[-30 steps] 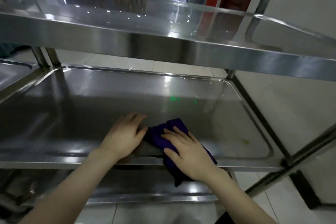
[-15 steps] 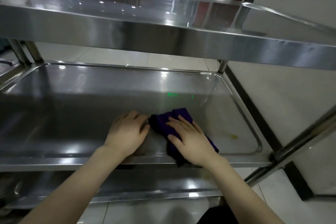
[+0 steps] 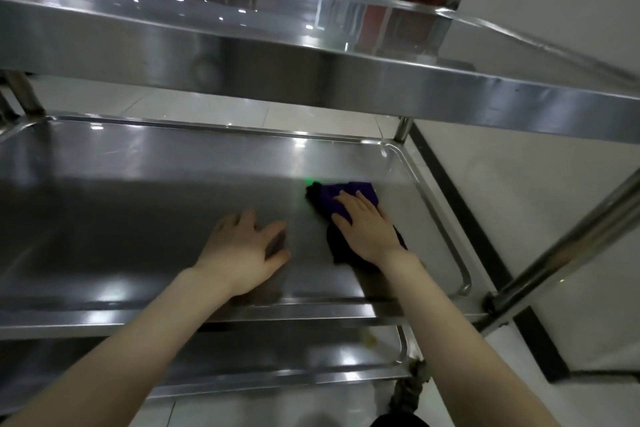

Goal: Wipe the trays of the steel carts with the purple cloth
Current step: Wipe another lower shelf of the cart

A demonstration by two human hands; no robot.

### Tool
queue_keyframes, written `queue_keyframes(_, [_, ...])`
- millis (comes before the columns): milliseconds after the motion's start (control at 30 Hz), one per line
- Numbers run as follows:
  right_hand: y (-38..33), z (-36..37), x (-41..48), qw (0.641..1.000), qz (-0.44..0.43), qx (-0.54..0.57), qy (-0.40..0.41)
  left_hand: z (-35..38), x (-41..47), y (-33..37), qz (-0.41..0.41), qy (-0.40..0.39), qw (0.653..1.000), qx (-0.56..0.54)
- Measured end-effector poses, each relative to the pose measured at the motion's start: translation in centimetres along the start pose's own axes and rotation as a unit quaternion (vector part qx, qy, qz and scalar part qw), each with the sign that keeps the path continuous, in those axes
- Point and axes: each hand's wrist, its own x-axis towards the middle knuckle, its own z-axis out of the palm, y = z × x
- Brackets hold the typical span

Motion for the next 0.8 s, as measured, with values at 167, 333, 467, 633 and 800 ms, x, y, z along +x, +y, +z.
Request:
queue_keyframes(167, [2.1,-1.2,-10.8,0.999,-0.048,0.015,-0.015,0.5,2.4,2.7,0.101,-0.016,0.992,-0.068])
queue_keyframes(333, [3.4,-1.0,-5.9,1.0,-0.026,-0.002,-0.005,1.4,2.5,4.8,0.087,-0.008,0.995,-0.05])
queue_keyframes(467, [5.6,-1.5,2.0,0.999,0.041,-0.014,0.02,1.0,2.5,5.2,0.079,-0.007,0.996,-0.041])
queue_keyframes(633, [5.9,-1.9,-0.8,1.0,0.026,-0.002,0.016,0.4,2.8,6.1,0.06,-0.012,0.997,-0.041])
queue_keyframes(800, [6.6,-2.4,-12.2,1.0,0.022,-0.002,0.011,0.7,3.2,7.4,0.049,-0.016,0.999,-0.005])
